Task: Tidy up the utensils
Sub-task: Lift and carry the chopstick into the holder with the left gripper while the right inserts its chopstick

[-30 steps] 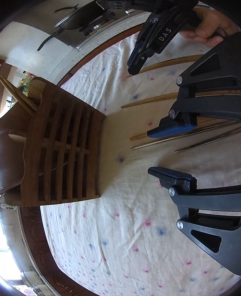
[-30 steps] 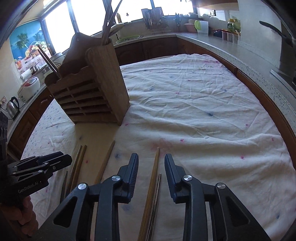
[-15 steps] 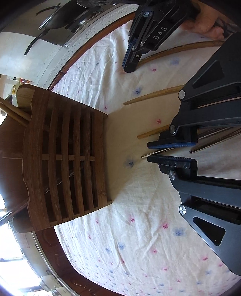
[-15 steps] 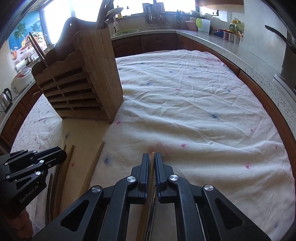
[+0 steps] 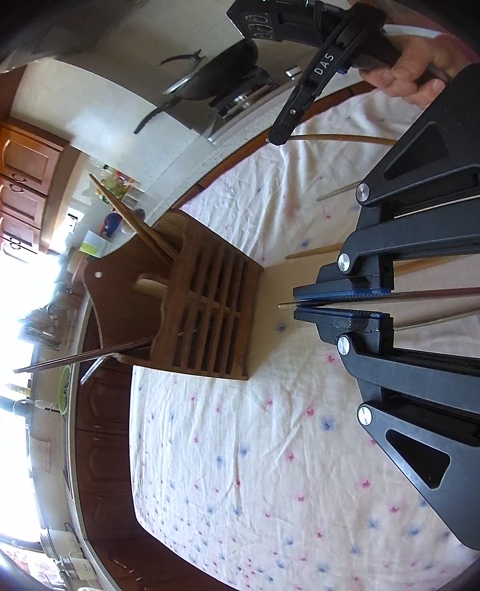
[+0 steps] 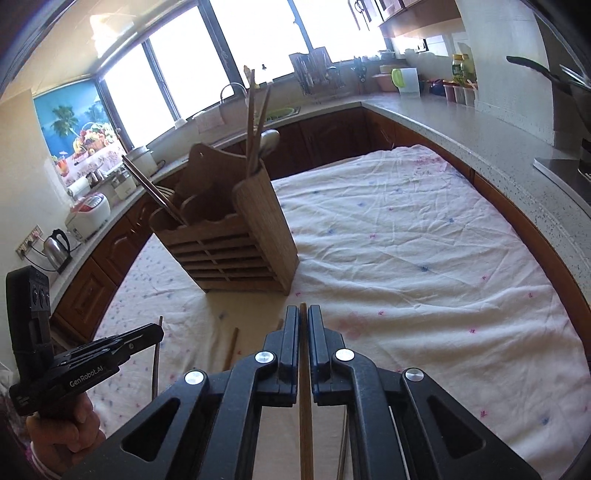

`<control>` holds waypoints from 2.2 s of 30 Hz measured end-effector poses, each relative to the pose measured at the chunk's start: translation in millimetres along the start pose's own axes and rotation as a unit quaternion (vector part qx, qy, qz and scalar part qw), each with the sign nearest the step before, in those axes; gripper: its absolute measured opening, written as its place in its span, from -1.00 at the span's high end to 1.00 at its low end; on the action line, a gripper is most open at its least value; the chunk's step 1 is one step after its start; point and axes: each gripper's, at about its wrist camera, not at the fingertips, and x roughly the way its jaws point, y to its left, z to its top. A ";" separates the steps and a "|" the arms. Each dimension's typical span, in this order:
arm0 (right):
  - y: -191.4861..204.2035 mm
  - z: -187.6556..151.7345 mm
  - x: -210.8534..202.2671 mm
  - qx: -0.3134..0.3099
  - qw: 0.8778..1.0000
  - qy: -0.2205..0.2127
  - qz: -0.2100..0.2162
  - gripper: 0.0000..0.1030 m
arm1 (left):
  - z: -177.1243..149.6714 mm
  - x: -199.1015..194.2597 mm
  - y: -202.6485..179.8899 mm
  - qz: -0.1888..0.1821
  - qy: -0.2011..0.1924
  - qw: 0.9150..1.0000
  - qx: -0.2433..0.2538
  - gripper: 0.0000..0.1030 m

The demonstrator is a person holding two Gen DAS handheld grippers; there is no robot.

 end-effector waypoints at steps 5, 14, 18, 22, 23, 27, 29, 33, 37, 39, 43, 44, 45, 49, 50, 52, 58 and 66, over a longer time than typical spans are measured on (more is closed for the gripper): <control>13.0 5.4 -27.5 -0.004 0.999 -0.025 0.022 0.91 | 4.3 -38.2 1.8 -0.019 -0.032 0.999 -0.009 0.93; 34.8 14.2 -65.1 -0.024 0.997 -0.066 0.034 0.91 | 9.8 -90.1 4.2 -0.038 -0.084 0.996 -0.014 0.93; 39.7 19.1 -77.1 -0.027 0.996 -0.082 0.037 0.91 | 11.6 -103.4 3.8 -0.040 -0.100 0.994 -0.012 0.93; 43.7 22.4 -83.8 -0.032 0.994 -0.093 0.038 0.91 | 13.5 -110.7 4.8 -0.041 -0.110 0.993 -0.012 0.93; 44.3 23.2 -84.9 -0.032 0.994 -0.095 0.038 0.91 | 13.4 -112.6 5.2 -0.040 -0.112 0.993 -0.013 0.93; 44.7 24.6 -86.5 -0.032 0.994 -0.099 0.039 0.91 | 14.9 -115.2 6.5 -0.038 -0.118 0.992 -0.014 0.93; 44.5 24.8 -87.2 -0.033 0.994 -0.099 0.040 0.91 | 15.1 -117.0 6.8 -0.037 -0.120 0.992 -0.014 0.93; 46.0 26.4 -89.0 -0.035 0.993 -0.103 0.041 0.91 | 16.3 -120.1 6.7 -0.036 -0.127 0.991 -0.014 0.93; 46.9 29.5 -90.9 -0.036 0.992 -0.109 0.042 0.91 | 19.8 -124.4 5.7 -0.034 -0.136 0.990 -0.012 0.93; 46.4 32.4 -91.5 -0.036 0.992 -0.113 0.044 0.91 | 23.5 -126.1 5.3 -0.033 -0.141 0.989 -0.011 0.93; 49.1 41.8 -92.4 -0.040 0.991 -0.122 0.045 0.91 | 35.4 -130.1 2.6 -0.030 -0.155 0.988 -0.007 0.93; 50.0 45.0 -92.5 -0.041 0.990 -0.125 0.046 0.91 | 39.4 -131.9 1.9 -0.029 -0.159 0.987 -0.006 0.93; 50.9 49.1 -92.8 -0.042 0.990 -0.129 0.047 0.91 | 44.1 -134.3 1.2 -0.028 -0.165 0.986 -0.004 0.93; 55.2 68.4 -93.8 -0.045 0.986 -0.151 0.048 0.91 | 65.3 -143.5 -1.5 -0.025 -0.193 0.981 0.002 0.93; 56.1 73.9 -94.2 -0.044 0.985 -0.157 0.049 0.91 | 72.0 -146.0 -2.6 -0.023 -0.201 0.979 0.004 0.93; 59.0 86.6 -95.2 -0.041 0.983 -0.172 0.051 0.91 | 85.9 -150.4 -4.2 -0.020 -0.218 0.976 0.009 0.93; 73.5 131.6 -88.8 -0.047 0.974 -0.217 0.043 0.91 | 135.5 -151.5 -3.4 -0.016 -0.256 0.966 0.010 0.93; 72.0 167.3 -46.9 -0.026 0.970 -0.240 0.023 0.91 | 176.5 -101.0 15.4 0.010 -0.261 0.965 -0.019 0.93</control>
